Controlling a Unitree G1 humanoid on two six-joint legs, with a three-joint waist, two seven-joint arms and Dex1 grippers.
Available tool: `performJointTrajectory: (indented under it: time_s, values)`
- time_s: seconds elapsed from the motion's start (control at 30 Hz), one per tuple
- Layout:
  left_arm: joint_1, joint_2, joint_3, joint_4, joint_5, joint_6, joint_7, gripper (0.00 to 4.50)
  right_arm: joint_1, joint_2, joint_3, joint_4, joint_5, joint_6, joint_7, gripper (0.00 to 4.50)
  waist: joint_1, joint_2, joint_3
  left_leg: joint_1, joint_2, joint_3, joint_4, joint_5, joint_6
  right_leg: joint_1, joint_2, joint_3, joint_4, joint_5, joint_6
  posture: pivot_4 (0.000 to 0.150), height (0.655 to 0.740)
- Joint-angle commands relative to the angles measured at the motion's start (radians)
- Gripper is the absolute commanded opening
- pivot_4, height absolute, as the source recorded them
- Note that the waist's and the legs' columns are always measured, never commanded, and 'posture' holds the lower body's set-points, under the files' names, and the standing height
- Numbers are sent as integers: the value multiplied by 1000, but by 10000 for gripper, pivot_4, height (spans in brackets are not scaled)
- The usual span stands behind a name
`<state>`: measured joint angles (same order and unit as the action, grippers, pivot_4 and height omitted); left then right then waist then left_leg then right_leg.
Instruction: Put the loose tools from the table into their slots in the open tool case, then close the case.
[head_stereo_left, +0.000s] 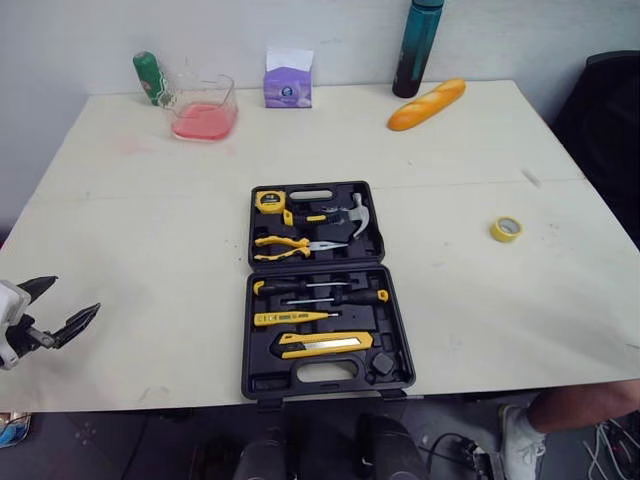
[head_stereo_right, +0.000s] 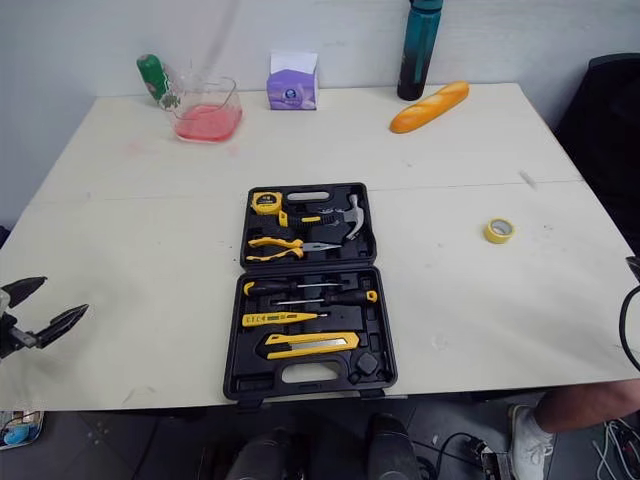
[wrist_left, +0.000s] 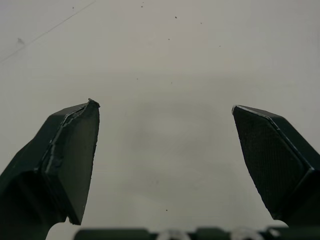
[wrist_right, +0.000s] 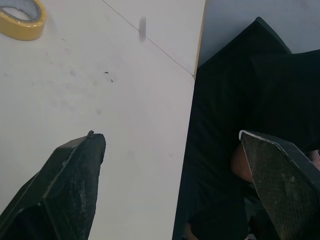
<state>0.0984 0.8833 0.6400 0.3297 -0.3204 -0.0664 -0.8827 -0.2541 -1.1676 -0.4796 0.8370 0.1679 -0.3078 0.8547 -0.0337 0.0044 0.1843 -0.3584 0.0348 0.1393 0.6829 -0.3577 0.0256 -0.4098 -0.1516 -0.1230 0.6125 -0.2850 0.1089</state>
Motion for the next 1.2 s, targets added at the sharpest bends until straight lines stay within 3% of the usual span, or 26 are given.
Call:
performJointTrajectory:
  time_s: [0.03, 0.27, 0.4, 0.47, 0.6, 0.9, 1.03, 1.2]
  values:
    - [0, 20, 18, -70, -24, 1, -6, 44622, -10, 27, -15, -54, 51, 44, 7, 45000, 0, 0, 0, 0, 1, 0, 0, 0, -1, 0, 0, 0, 0, 0, 0, 1500, 7400]
    - [-20, 28, -22, -247, -99, 102, -78, 44622, -11, 83, -7, -313, 186, 305, 116, 45000, 0, 2, 1, 0, 2, 6, 0, -1, 0, -3, 2, 6, 0, 0, 0, 1500, 7400]
    - [-68, 22, -64, -362, -139, 171, -83, 44622, -2, 2, 103, -443, 140, 518, 180, 45000, 2, 2, 1, 1, 3, 7, 0, -1, 0, -3, 2, 6, 1, 0, 0, 1500, 7400]
    - [-88, 19, -91, -423, -167, 205, -96, 44622, -62, -14, 121, -484, 197, 583, 251, 45000, 3, 2, 1, 1, 3, 7, 0, -1, 0, -3, 2, 7, 1, 0, 0, 1500, 7400]
    - [-121, 29, -147, -557, -207, 289, -107, 44622, -196, -81, 284, -507, 163, 705, 412, 45000, 2, 4, 2, 1, 2, 8, 0, -1, 1, -4, 4, 9, 1, 0, 0, 1500, 7400]
    - [-283, -86, -339, -816, -321, 407, -24, 44622, -691, 27, 690, -189, -160, 696, 569, 45000, 2, 3, 3, 1, -1, 10, 0, 0, 1, -4, 6, 10, 2, 1, 2, 1500, 7400]
    - [-310, -95, -383, -855, -367, 484, 0, 44622, -802, 79, 755, -41, -238, 636, 606, 45000, 5, 4, 3, -7, -1, 10, 1, 0, 1, -10, 8, 9, 5, 1, 1, 1500, 7400]
    - [-371, -145, -486, -898, -390, 545, 37, 44622, -946, 197, 816, 219, -359, 485, 523, 45000, 2, 3, 3, -14, -2, 10, 6, 1, 3, -16, 7, 11, 8, 2, 3, 1500, 7400]
